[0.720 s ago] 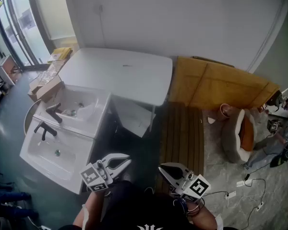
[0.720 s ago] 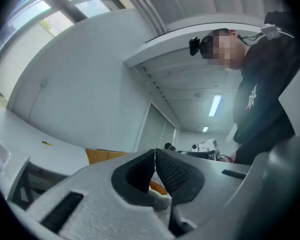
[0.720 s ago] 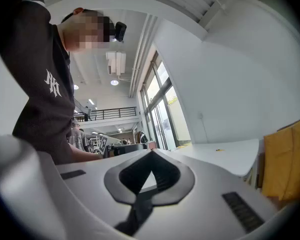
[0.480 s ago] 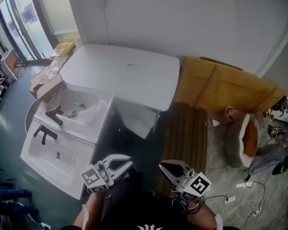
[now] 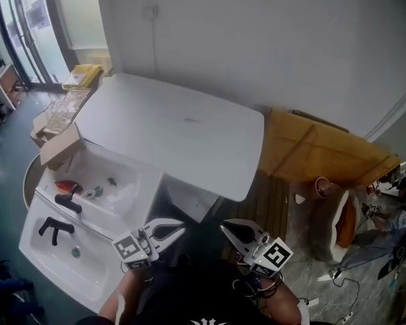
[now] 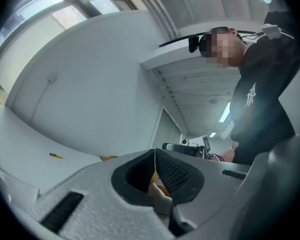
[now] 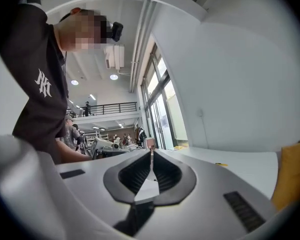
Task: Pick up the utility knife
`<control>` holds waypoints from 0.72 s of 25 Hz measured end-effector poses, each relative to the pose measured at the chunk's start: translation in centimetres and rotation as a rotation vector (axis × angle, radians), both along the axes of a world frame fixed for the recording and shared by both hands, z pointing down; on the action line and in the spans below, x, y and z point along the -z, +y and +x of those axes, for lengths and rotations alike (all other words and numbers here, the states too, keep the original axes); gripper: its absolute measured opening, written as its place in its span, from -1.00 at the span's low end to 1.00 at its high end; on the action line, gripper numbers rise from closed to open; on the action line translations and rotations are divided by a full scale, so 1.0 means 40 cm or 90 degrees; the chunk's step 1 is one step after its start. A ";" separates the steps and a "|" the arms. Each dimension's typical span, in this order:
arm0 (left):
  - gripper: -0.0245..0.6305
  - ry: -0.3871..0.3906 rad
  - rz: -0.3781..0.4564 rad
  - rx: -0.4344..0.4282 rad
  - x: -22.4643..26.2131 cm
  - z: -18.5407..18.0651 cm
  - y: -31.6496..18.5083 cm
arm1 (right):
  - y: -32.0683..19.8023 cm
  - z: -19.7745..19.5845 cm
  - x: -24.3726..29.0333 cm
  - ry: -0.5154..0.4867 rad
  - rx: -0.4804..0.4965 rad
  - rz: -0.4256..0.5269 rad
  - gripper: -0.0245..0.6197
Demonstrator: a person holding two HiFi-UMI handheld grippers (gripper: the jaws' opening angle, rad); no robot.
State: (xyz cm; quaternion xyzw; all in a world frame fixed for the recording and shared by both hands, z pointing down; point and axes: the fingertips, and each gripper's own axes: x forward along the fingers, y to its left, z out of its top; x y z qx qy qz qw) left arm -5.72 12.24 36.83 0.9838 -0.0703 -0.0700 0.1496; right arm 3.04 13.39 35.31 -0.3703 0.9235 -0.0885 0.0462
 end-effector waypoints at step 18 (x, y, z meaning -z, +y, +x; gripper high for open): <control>-0.90 -0.127 -0.086 0.178 -0.306 0.213 -0.938 | -1.201 0.209 -0.397 0.117 0.183 -0.090 -0.53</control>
